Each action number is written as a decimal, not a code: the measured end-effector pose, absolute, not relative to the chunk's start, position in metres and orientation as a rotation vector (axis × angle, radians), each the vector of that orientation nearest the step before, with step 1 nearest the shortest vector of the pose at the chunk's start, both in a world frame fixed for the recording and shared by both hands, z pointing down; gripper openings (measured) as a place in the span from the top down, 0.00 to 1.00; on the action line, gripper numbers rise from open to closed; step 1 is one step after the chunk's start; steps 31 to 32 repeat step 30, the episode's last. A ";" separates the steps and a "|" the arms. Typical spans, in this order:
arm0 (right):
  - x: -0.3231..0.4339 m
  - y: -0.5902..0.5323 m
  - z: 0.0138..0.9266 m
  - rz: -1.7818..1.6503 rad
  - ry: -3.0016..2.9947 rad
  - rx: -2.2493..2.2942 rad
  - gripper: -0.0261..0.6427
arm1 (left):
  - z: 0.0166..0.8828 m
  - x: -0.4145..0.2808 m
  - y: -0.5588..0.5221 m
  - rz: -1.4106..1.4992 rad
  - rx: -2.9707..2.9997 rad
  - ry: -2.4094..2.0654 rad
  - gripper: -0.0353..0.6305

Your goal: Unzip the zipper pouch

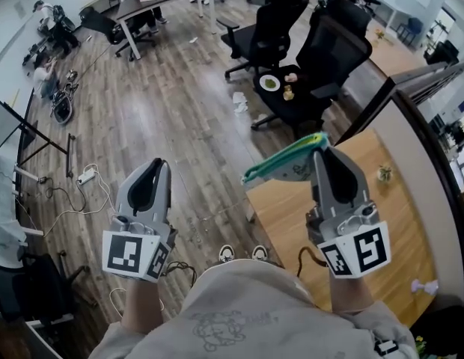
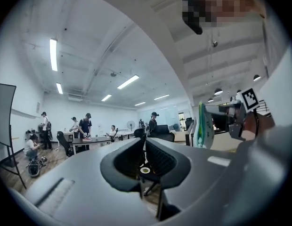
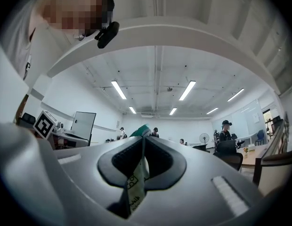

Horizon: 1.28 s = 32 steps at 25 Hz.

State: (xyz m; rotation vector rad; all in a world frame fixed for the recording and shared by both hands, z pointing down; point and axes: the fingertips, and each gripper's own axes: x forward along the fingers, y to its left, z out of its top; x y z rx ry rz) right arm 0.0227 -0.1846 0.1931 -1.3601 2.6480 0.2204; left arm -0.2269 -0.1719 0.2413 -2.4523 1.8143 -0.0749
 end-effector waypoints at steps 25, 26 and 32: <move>-0.038 -0.169 0.296 -0.117 2.882 -1.217 0.92 | 0.324 -0.249 -0.140 -0.284 -2.392 1.990 0.95; -0.039 -0.169 0.296 -0.108 2.881 -1.219 0.92 | 0.324 -0.250 -0.140 -0.288 -2.390 1.987 0.95; -0.041 -0.171 0.294 -0.073 2.880 -1.241 0.92 | 0.322 -0.250 -0.140 -0.312 -2.383 1.970 0.95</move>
